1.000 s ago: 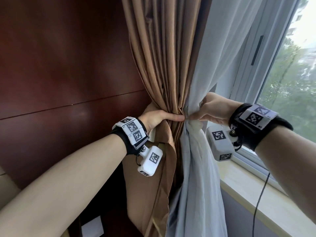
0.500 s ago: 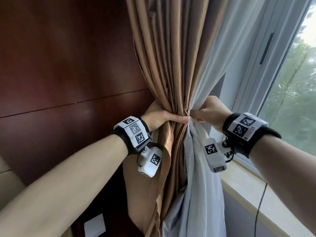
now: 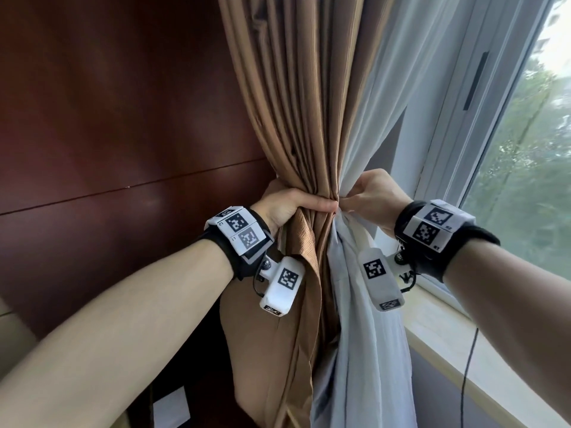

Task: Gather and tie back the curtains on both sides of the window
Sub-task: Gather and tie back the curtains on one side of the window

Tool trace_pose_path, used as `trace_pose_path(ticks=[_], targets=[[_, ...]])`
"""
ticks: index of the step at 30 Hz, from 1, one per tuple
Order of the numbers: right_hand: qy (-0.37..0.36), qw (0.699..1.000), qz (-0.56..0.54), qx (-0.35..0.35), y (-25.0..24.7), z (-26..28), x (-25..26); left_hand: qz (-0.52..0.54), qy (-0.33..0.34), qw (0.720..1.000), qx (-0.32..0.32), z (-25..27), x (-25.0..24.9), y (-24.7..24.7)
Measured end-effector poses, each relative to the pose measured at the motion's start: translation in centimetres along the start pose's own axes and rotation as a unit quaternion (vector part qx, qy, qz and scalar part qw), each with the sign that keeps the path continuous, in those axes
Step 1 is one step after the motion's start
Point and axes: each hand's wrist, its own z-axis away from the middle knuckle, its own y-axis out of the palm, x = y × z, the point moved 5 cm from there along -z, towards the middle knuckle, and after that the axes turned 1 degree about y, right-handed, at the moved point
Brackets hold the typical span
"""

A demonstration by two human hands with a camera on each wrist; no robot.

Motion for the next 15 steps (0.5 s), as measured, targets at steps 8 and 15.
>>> trace_pose_path(ticks=[8,15], targets=[[0.024,0.992,-0.096,0.073,0.3,0.9,0.1,0.011,0.015,0.997,-0.070,-0.7,0.2,0.8],[-0.011,0.983,-0.105,0.147,0.2,1.8,-0.6,-0.016,0.044,0.994,-0.096,0.2,-0.5,0.9]])
